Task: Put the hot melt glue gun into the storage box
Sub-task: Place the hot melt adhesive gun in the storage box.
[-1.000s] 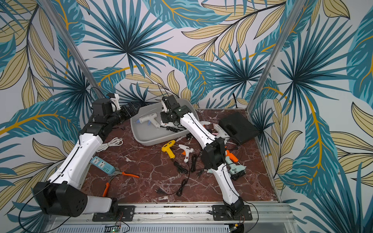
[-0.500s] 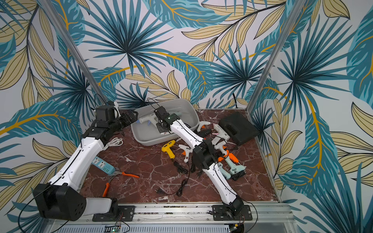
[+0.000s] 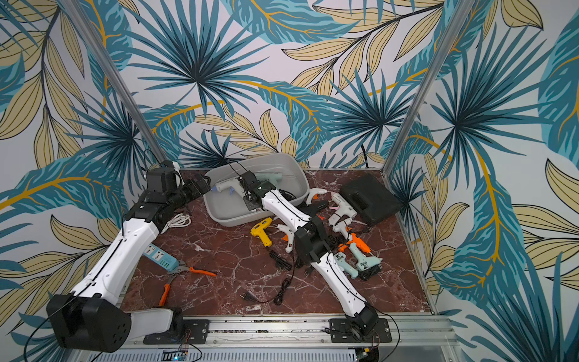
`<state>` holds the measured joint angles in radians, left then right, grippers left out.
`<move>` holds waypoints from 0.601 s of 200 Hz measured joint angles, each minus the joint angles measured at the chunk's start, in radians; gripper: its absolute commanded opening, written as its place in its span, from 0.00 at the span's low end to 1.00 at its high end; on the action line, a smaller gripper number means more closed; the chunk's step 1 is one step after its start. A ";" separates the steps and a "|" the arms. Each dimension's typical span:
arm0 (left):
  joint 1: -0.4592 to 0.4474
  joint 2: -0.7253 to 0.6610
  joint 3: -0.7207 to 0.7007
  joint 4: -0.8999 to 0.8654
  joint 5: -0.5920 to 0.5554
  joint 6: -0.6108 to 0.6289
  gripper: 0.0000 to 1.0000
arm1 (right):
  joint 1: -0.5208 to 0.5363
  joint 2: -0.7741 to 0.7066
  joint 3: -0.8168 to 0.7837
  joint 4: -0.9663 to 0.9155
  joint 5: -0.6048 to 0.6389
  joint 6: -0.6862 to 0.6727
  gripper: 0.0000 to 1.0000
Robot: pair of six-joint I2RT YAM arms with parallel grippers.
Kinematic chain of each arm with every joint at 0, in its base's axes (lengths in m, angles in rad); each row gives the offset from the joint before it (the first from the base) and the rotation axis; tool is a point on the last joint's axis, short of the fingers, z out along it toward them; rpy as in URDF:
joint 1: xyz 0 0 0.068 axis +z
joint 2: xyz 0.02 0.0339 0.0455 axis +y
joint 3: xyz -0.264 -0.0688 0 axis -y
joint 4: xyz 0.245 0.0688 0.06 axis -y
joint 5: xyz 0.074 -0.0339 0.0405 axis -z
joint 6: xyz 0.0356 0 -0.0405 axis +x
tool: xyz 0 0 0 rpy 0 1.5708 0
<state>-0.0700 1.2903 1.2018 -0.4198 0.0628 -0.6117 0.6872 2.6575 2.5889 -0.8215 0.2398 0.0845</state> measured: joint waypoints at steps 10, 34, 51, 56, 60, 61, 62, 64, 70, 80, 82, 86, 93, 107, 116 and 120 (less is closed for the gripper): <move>0.000 0.000 -0.001 -0.002 0.000 0.002 1.00 | 0.000 0.002 0.000 0.007 0.000 0.000 0.37; 0.000 0.000 -0.005 -0.010 0.000 0.009 1.00 | 0.000 0.003 0.002 0.031 -0.002 -0.002 0.51; 0.000 0.000 -0.009 -0.019 0.001 0.014 1.00 | 0.000 0.003 0.003 0.045 -0.004 -0.006 0.57; 0.000 0.000 -0.011 -0.020 0.001 0.014 1.00 | 0.000 0.003 0.003 0.049 -0.004 -0.007 0.58; 0.000 0.000 -0.013 -0.020 0.002 0.014 1.00 | 0.000 0.003 0.003 0.052 -0.005 -0.006 0.59; 0.000 0.000 -0.013 -0.020 0.002 0.014 1.00 | 0.000 0.003 0.003 0.053 -0.004 -0.007 0.59; 0.000 0.000 -0.013 -0.020 0.002 0.014 1.00 | 0.000 0.003 0.003 0.053 -0.005 -0.007 0.59; 0.000 0.000 -0.015 -0.020 0.002 0.015 1.00 | 0.000 0.003 0.003 0.055 -0.005 -0.008 0.60; 0.000 0.000 -0.019 -0.019 0.005 0.015 1.00 | 0.000 0.003 0.003 0.059 -0.004 -0.008 0.61; 0.000 -0.002 -0.028 -0.019 0.008 0.014 1.00 | 0.000 0.003 0.003 0.062 -0.005 -0.007 0.65; 0.000 -0.003 -0.030 -0.019 0.009 0.014 1.00 | 0.000 0.003 0.003 0.062 -0.005 -0.008 0.66; 0.000 -0.004 -0.034 -0.020 0.010 0.014 1.00 | 0.000 0.003 0.003 0.062 -0.005 -0.007 0.68; 0.000 -0.008 -0.042 -0.023 0.012 0.013 0.99 | 0.000 0.002 0.003 0.063 -0.005 -0.006 0.71; -0.009 -0.018 -0.053 -0.039 0.011 0.008 0.97 | 0.000 -0.009 -0.003 0.061 -0.006 -0.003 0.75; -0.019 -0.023 -0.054 -0.054 -0.003 0.004 0.97 | 0.000 -0.029 -0.018 0.062 -0.005 0.000 0.77; -0.026 -0.026 -0.054 -0.060 -0.010 0.003 0.97 | 0.000 -0.042 -0.027 0.062 -0.004 0.002 0.77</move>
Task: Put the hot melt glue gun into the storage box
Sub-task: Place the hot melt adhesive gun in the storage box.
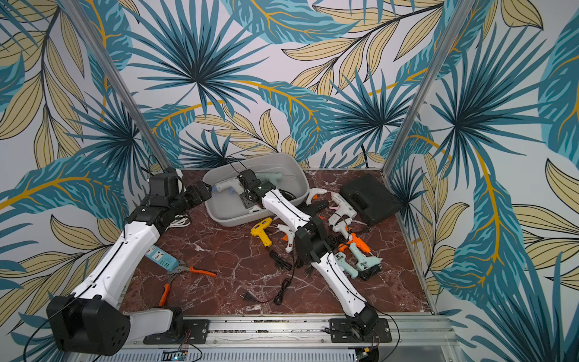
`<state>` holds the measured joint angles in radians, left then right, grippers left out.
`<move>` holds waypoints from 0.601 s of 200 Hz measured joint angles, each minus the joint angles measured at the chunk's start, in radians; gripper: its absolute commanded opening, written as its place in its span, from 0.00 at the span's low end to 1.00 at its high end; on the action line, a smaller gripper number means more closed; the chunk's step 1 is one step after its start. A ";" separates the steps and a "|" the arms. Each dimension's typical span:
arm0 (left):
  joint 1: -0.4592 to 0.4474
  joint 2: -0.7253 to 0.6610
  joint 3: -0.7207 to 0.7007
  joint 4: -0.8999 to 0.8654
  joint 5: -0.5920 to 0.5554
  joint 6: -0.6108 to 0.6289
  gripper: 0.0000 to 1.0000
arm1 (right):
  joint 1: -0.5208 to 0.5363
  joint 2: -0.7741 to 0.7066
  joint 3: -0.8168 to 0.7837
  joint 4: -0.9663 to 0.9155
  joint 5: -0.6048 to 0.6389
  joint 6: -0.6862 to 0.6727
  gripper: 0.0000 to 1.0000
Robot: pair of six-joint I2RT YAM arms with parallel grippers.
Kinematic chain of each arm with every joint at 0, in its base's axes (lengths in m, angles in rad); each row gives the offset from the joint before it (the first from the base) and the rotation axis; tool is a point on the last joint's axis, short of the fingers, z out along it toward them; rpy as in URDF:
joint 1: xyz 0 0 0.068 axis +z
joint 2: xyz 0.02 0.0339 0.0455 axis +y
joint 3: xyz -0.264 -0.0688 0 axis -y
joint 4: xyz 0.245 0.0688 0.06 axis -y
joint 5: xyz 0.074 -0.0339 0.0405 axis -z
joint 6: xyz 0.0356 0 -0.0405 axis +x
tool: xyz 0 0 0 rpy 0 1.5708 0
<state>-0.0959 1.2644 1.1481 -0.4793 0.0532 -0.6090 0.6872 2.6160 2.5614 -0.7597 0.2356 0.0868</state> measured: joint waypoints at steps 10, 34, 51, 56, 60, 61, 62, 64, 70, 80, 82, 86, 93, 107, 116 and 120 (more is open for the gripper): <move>-0.027 -0.010 -0.003 -0.015 -0.028 -0.006 0.97 | 0.000 -0.040 -0.033 0.000 0.004 0.007 0.78; -0.124 -0.055 -0.034 -0.040 -0.114 -0.035 0.98 | -0.002 -0.193 -0.152 0.011 0.027 0.038 0.81; -0.185 -0.092 -0.072 -0.052 -0.177 -0.069 0.98 | -0.007 -0.331 -0.269 0.034 0.043 0.072 0.83; -0.200 -0.103 -0.085 -0.054 -0.194 -0.081 0.98 | -0.011 -0.373 -0.308 0.047 0.048 0.083 0.84; -0.212 -0.111 -0.095 -0.058 -0.207 -0.092 0.98 | -0.015 -0.410 -0.342 0.058 0.051 0.093 0.85; -0.214 -0.112 -0.097 -0.058 -0.209 -0.093 0.98 | -0.016 -0.417 -0.349 0.060 0.051 0.095 0.85; -0.216 -0.114 -0.099 -0.058 -0.212 -0.095 0.98 | -0.017 -0.429 -0.360 0.064 0.051 0.097 0.85; -0.222 -0.117 -0.104 -0.060 -0.219 -0.100 0.98 | -0.018 -0.440 -0.371 0.065 0.052 0.100 0.85; -0.241 -0.127 -0.118 -0.063 -0.238 -0.116 0.98 | -0.026 -0.495 -0.427 0.083 0.056 0.114 0.86; -0.270 -0.135 -0.139 -0.064 -0.267 -0.142 0.98 | -0.039 -0.575 -0.512 0.108 0.064 0.137 0.88; -0.277 -0.136 -0.143 -0.064 -0.277 -0.147 0.98 | -0.042 -0.589 -0.529 0.112 0.064 0.141 0.88; -0.290 -0.137 -0.150 -0.064 -0.285 -0.155 0.98 | -0.047 -0.614 -0.558 0.120 0.068 0.149 0.88; -0.313 -0.137 -0.163 -0.064 -0.302 -0.171 0.98 | -0.056 -0.661 -0.615 0.135 0.073 0.164 0.90; -0.363 -0.128 -0.184 -0.064 -0.330 -0.201 0.98 | -0.077 -0.742 -0.726 0.162 0.085 0.196 0.95; -0.392 -0.117 -0.188 -0.064 -0.342 -0.216 0.98 | -0.088 -0.787 -0.798 0.178 0.093 0.215 0.96; -0.407 -0.107 -0.188 -0.063 -0.346 -0.222 0.98 | -0.093 -0.808 -0.829 0.180 0.100 0.225 0.96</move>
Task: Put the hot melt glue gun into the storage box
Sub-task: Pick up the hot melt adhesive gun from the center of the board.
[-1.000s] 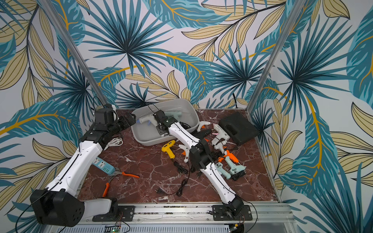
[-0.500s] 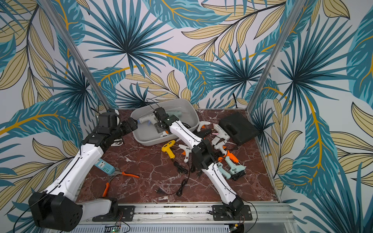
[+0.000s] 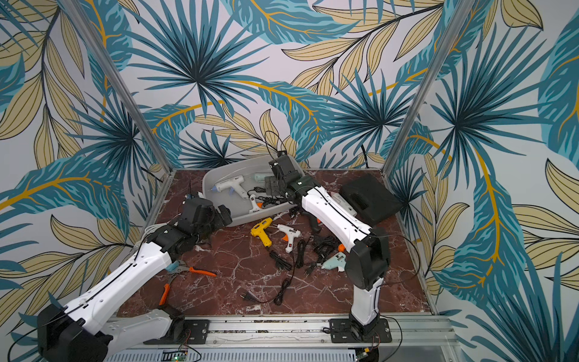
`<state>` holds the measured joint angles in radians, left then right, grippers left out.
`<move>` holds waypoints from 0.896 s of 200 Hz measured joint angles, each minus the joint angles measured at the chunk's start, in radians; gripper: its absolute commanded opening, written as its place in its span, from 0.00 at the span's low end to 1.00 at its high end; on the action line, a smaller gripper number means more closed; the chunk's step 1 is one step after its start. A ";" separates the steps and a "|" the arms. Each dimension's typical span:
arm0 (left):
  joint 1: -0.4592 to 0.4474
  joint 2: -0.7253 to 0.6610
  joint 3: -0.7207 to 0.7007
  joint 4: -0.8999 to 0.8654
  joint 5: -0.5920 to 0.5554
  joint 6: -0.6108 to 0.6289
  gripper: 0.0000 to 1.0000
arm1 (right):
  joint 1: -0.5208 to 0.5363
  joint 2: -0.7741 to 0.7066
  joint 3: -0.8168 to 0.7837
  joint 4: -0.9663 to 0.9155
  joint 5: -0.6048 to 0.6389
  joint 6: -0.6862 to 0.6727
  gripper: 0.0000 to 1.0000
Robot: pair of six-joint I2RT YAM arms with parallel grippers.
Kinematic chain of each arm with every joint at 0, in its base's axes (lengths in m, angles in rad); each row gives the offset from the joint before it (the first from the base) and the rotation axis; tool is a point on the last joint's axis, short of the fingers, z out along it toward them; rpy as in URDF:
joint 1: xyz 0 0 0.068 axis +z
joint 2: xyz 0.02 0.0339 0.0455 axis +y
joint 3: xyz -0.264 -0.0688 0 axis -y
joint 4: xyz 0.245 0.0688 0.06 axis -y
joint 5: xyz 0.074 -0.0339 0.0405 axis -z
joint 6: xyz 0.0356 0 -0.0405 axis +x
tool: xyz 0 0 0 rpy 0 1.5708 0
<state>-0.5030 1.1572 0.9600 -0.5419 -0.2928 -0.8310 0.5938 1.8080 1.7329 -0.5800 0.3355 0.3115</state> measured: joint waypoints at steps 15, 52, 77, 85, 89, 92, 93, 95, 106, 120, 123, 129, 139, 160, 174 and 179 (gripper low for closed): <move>-0.050 0.039 0.000 0.009 -0.012 -0.022 0.98 | -0.013 -0.067 -0.107 0.015 0.016 0.031 0.97; -0.159 0.207 0.011 0.028 -0.022 -0.052 0.98 | -0.043 -0.216 -0.292 0.034 0.068 0.093 1.00; -0.217 0.336 0.061 0.020 -0.026 -0.059 0.93 | -0.074 -0.320 -0.380 0.043 0.103 0.142 0.99; -0.232 0.371 0.079 0.019 -0.025 -0.058 0.92 | -0.084 -0.347 -0.400 0.046 0.113 0.154 0.99; -0.239 0.385 0.087 0.019 -0.024 -0.059 0.91 | -0.089 -0.359 -0.409 0.048 0.117 0.161 0.99; -0.243 0.396 0.093 0.018 -0.024 -0.058 0.90 | -0.093 -0.369 -0.416 0.049 0.121 0.166 0.99; -0.246 0.401 0.096 0.018 -0.024 -0.059 0.90 | -0.095 -0.372 -0.417 0.049 0.122 0.167 0.99; -0.249 0.408 0.100 0.018 -0.023 -0.059 0.90 | -0.097 -0.377 -0.422 0.049 0.125 0.168 0.99; -0.262 0.444 0.122 0.016 -0.019 -0.057 0.88 | -0.107 -0.398 -0.436 0.051 0.136 0.181 1.00; -0.275 0.490 0.151 0.013 -0.006 -0.055 0.86 | -0.112 -0.414 -0.451 0.054 0.148 0.195 0.99; -0.277 0.499 0.158 0.012 -0.003 -0.055 0.86 | -0.112 -0.416 -0.453 0.055 0.149 0.196 0.99; -0.280 0.521 0.171 0.010 0.004 -0.052 0.85 | -0.112 -0.418 -0.457 0.056 0.152 0.200 0.99; -0.282 0.553 0.189 0.008 0.014 -0.048 0.85 | -0.112 -0.419 -0.462 0.056 0.155 0.205 0.99; -0.282 0.611 0.222 -0.003 0.029 -0.039 0.81 | -0.112 -0.419 -0.465 0.056 0.155 0.212 1.00; -0.282 0.644 0.245 -0.014 0.033 -0.028 0.81 | -0.112 -0.419 -0.465 0.057 0.155 0.213 0.99; -0.282 0.652 0.253 -0.018 0.035 -0.024 0.81 | -0.112 -0.419 -0.465 0.058 0.155 0.213 1.00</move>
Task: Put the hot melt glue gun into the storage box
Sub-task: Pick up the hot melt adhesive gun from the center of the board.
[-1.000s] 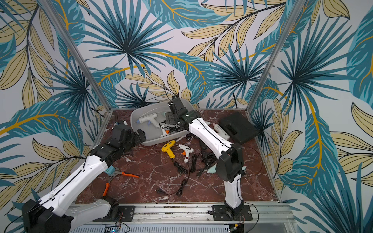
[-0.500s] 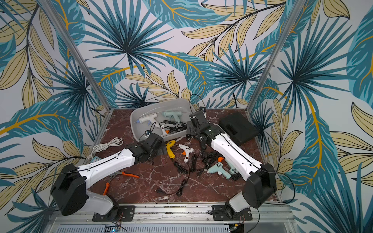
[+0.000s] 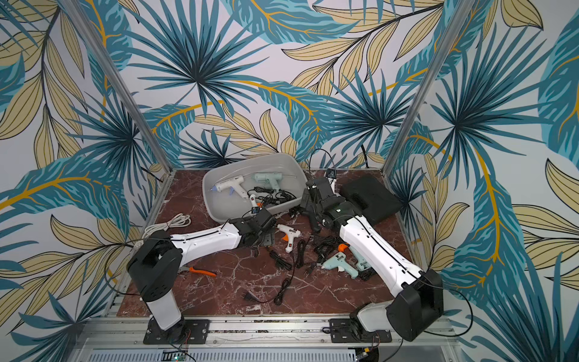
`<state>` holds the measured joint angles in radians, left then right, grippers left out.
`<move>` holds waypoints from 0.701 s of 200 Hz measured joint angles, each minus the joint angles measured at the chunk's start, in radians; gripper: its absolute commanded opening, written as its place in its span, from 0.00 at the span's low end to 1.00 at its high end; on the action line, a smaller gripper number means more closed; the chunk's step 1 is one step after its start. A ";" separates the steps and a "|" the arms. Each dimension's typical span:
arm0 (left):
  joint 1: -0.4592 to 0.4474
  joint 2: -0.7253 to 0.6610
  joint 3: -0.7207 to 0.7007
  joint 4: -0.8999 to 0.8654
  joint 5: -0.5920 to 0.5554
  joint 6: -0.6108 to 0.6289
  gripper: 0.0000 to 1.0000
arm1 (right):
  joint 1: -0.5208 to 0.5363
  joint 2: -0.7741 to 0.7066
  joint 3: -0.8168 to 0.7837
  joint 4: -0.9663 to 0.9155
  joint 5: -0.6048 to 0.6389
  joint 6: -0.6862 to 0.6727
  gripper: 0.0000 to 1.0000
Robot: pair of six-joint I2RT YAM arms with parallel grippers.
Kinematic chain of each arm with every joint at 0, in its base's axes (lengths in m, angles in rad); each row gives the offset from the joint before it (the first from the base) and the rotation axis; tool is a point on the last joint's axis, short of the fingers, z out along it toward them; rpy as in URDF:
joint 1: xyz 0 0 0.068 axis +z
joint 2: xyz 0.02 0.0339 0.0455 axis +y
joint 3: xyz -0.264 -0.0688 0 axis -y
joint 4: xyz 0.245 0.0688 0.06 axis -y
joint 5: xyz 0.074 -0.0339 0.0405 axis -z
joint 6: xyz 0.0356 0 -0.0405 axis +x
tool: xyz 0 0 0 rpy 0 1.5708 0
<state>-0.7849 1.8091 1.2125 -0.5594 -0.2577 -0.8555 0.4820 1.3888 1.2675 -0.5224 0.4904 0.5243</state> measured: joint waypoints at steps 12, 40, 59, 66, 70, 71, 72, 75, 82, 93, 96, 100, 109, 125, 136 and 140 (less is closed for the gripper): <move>0.000 0.018 0.016 -0.008 0.005 0.006 0.81 | 0.000 0.000 -0.002 0.004 0.000 0.000 1.00; 0.000 0.058 0.053 -0.014 0.016 0.019 0.81 | 0.000 0.000 -0.011 0.007 -0.005 0.002 0.99; 0.000 0.090 0.073 -0.015 0.023 0.023 0.81 | 0.000 0.000 -0.013 0.010 -0.009 0.003 0.99; 0.000 0.100 0.079 -0.018 0.024 0.025 0.80 | 0.000 0.000 -0.013 0.010 -0.009 0.003 0.99; 0.000 0.107 0.083 -0.020 0.025 0.026 0.80 | 0.000 0.000 -0.013 0.011 -0.009 0.003 1.00; 0.000 0.108 0.084 -0.021 0.025 0.026 0.80 | 0.000 0.000 -0.013 0.011 -0.009 0.003 0.99; 0.000 0.110 0.085 -0.021 0.026 0.026 0.79 | 0.000 0.000 -0.013 0.011 -0.010 0.003 0.99; 0.000 0.114 0.087 -0.021 0.026 0.026 0.78 | 0.000 0.000 -0.013 0.012 -0.010 0.003 0.99; 0.000 0.124 0.093 -0.025 0.027 0.027 0.77 | 0.000 0.000 -0.014 0.014 -0.012 0.003 0.99; 0.003 0.138 0.098 -0.028 0.029 0.030 0.76 | 0.000 0.000 -0.015 0.017 -0.013 0.003 0.99; 0.003 0.142 0.098 -0.029 0.029 0.030 0.75 | 0.000 0.000 -0.015 0.017 -0.013 0.003 0.99; 0.004 0.146 0.098 -0.032 0.031 0.030 0.74 | 0.000 0.000 -0.015 0.017 -0.013 0.003 0.99; 0.007 0.155 0.098 -0.039 0.031 0.029 0.72 | 0.000 0.000 -0.017 0.018 -0.013 0.003 0.99; 0.010 0.159 0.098 -0.045 0.030 0.033 0.68 | 0.000 0.000 -0.021 0.022 -0.017 0.003 1.00; 0.013 0.159 0.098 -0.049 0.028 0.031 0.65 | 0.000 0.000 -0.024 0.023 -0.020 0.003 0.99; 0.014 0.159 0.098 -0.051 0.029 0.033 0.65 | 0.000 0.000 -0.024 0.023 -0.021 0.003 1.00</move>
<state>-0.7712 1.9686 1.3106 -0.6106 -0.2291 -0.8227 0.4820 1.3891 1.2430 -0.4992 0.4698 0.5278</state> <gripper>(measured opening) 0.668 0.994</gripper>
